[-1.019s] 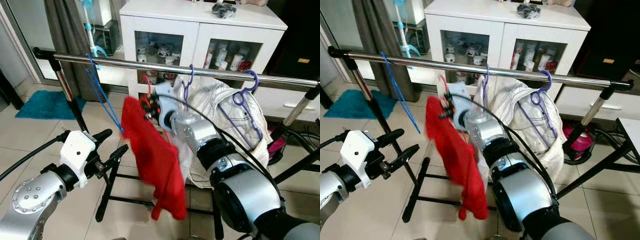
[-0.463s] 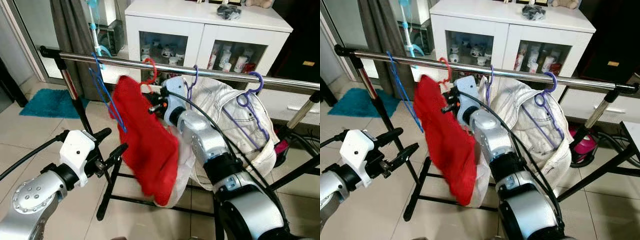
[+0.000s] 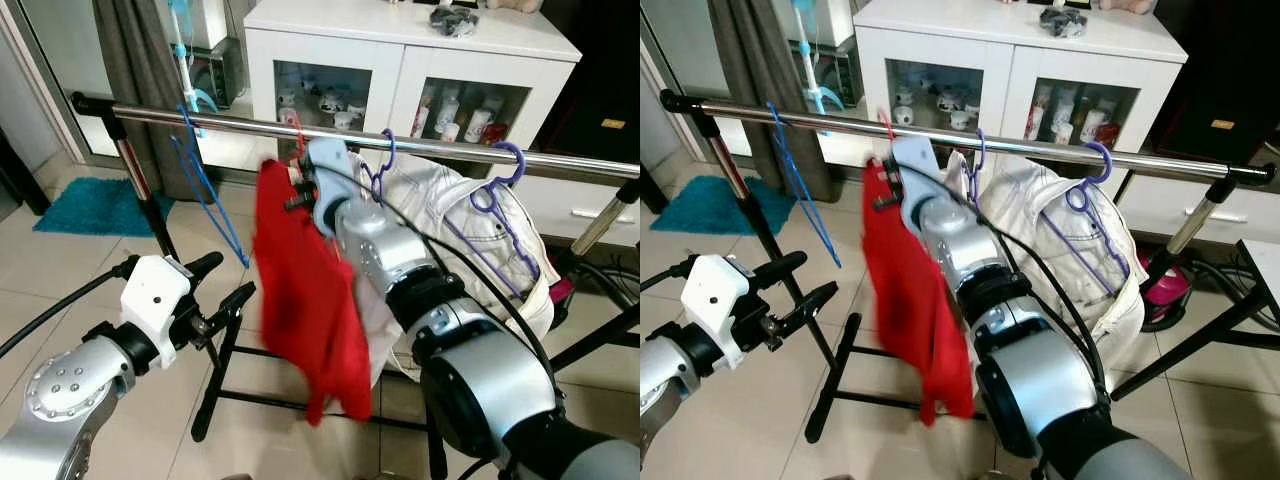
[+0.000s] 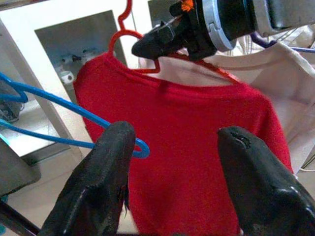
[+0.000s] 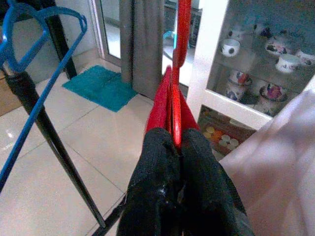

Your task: Hang hanger

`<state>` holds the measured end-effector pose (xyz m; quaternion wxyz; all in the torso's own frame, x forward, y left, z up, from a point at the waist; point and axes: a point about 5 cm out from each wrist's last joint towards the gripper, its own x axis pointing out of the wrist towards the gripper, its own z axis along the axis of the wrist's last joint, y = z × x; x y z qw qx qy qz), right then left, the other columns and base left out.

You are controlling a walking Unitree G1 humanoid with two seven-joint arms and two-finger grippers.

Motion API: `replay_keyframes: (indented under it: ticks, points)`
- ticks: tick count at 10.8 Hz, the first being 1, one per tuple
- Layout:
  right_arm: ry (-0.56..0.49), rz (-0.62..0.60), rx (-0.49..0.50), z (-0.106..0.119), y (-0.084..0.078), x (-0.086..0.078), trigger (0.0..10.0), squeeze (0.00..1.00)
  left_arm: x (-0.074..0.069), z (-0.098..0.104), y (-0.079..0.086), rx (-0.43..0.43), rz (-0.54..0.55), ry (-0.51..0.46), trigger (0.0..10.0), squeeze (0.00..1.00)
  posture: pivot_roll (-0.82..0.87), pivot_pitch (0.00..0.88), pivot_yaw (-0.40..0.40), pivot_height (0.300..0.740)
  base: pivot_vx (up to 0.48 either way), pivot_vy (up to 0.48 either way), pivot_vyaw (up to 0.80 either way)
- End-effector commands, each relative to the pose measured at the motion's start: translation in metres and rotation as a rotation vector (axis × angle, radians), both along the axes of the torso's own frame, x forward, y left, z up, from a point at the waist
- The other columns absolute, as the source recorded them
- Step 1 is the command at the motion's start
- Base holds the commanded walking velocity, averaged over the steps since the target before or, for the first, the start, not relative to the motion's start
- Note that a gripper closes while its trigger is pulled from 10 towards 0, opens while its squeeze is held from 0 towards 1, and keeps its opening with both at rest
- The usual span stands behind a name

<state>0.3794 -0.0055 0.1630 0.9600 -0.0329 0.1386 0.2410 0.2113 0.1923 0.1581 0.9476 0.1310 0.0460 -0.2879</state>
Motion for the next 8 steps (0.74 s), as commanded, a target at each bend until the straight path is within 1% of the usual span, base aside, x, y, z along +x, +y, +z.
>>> replay_keyframes:
  ticks: [1,2,3,5,6,7,8]
  points:
    - [0.038,-0.01,-0.012,-0.0016,0.003,0.0001,10.0,0.0,-0.0015,-0.0011,-0.001,0.014,-0.011,0.003,10.0,0.0,0.06,0.0,-0.034,0.74,0.0,0.0,0.0]
    - [0.07,-0.017,-0.033,-0.0069,0.0044,-0.0006,10.0,0.0,-0.0023,-0.0017,-0.0005,0.015,-0.011,0.007,10.0,0.0,0.06,0.0,-0.034,0.74,0.0,0.0,0.0]
    - [0.072,-0.038,-0.018,-0.0046,0.0045,0.0012,10.0,0.0,-0.0022,-0.0017,-0.0005,0.016,-0.011,0.008,10.0,0.0,0.06,0.0,-0.031,0.74,0.0,0.0,0.0]
    - [0.089,-0.03,-0.019,-0.0068,0.005,0.0008,10.0,0.0,-0.0011,-0.0013,-0.0006,0.017,-0.017,0.009,10.0,0.0,0.05,0.0,-0.024,0.74,0.0,0.0,0.0]
    - [0.094,-0.003,0.034,-0.0052,0.0075,0.0003,10.0,0.0,0.0002,-0.0001,-0.0015,0.015,-0.02,0.004,10.0,0.0,0.05,0.0,-0.019,0.74,0.0,0.0,0.0]
    - [0.083,0.021,0.085,-0.0019,0.0092,0.0005,10.0,0.63,0.0009,0.0009,-0.0019,0.013,-0.021,-0.001,10.0,0.0,0.05,0.0,-0.015,0.74,0.0,0.0,0.0]
    - [0.075,0.033,0.108,-0.0008,0.0085,0.0009,10.0,1.0,0.001,0.0011,-0.0016,0.013,-0.02,-0.004,10.0,0.0,0.05,0.0,-0.015,0.74,0.0,0.0,0.0]
